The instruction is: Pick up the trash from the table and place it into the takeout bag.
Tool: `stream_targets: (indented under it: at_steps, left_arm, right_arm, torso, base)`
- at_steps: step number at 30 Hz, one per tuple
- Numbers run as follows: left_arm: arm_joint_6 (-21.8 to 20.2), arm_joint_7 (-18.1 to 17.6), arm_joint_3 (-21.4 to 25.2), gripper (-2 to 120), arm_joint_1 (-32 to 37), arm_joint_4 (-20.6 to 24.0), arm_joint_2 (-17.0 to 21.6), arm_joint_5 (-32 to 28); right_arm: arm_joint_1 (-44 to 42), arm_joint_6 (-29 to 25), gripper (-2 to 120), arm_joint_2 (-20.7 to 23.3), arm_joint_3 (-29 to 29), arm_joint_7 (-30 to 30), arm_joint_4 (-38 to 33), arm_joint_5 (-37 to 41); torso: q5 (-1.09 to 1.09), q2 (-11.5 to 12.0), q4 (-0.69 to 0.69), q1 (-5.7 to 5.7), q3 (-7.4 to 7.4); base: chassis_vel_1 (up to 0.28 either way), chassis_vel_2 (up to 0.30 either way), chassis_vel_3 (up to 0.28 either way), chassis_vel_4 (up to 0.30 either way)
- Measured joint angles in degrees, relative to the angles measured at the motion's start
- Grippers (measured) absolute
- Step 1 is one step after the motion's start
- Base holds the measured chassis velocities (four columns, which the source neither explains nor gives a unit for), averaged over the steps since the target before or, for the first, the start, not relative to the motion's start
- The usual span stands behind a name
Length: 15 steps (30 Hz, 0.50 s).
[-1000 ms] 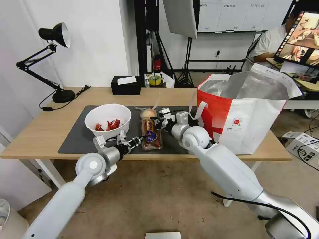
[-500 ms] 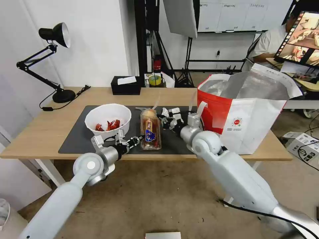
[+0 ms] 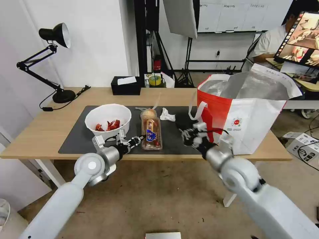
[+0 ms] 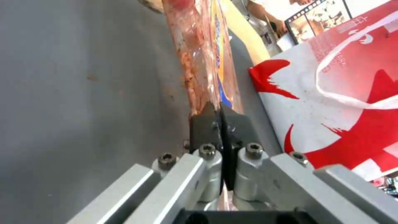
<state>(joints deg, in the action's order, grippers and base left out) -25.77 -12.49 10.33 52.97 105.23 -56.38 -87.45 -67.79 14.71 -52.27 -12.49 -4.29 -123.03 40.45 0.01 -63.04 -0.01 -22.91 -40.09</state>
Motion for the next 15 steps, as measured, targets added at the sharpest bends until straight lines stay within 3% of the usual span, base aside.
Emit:
stream_targets:
  at_steps: [15]
  left_arm:
    - [0.32, -0.08, 0.22, 0, -0.49, 1.75, -0.41, 0.00]
  right_arm:
    - [-25.02, -14.93, 0, -4.55, -14.23, -1.66, -5.61, -11.75]
  torso:
    - [-0.01, 0.00, 0.01, 0.00, -0.01]
  base:
    - [0.000, 0.000, 0.000, 0.000]
